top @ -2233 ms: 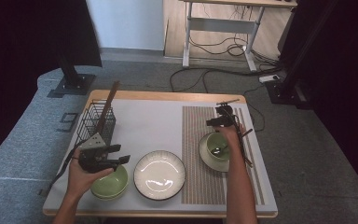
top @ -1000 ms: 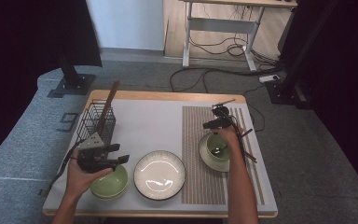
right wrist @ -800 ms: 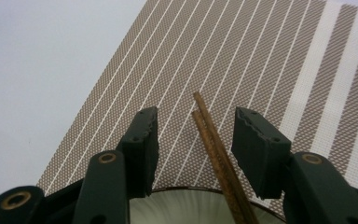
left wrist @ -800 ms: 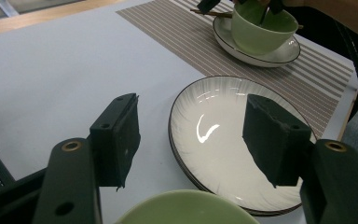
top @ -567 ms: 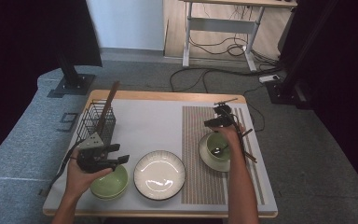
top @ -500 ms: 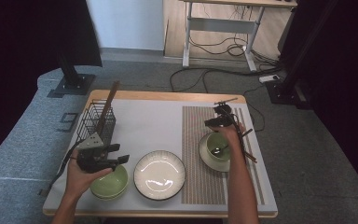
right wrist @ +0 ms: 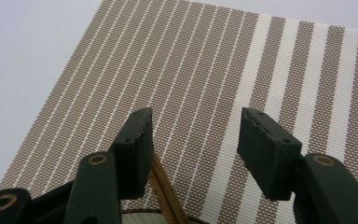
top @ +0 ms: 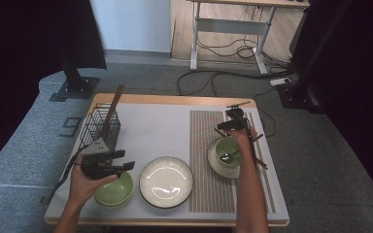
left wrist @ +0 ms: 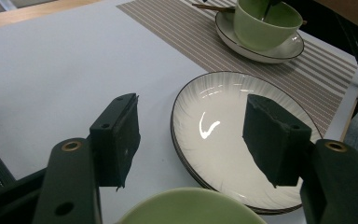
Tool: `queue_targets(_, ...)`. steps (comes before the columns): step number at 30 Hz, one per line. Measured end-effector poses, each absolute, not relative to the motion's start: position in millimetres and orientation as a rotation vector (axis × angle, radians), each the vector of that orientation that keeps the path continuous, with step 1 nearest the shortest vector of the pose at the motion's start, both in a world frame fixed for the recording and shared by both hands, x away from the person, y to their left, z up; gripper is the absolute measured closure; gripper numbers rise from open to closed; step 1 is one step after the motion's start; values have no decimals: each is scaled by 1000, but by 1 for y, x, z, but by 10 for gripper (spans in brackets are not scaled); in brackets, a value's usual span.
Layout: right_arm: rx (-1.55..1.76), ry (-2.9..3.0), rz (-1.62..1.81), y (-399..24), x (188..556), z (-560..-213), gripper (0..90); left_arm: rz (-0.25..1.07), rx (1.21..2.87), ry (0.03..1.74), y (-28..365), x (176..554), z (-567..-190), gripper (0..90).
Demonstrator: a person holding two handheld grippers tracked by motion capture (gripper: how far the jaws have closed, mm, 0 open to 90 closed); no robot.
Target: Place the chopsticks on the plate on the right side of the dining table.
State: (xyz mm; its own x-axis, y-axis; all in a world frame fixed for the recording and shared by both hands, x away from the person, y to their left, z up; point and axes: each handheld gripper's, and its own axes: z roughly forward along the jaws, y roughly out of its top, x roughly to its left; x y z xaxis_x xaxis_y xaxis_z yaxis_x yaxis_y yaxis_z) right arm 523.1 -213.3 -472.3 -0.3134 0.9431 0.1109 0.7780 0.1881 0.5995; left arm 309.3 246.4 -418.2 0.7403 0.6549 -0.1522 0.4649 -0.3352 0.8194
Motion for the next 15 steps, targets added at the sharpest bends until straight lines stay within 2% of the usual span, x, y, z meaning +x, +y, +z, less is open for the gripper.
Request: queue_targets(15, 1693, 2142, 758, -208, 528, -475, 435, 250, 1998, 846, 246, 309, -418, 361)
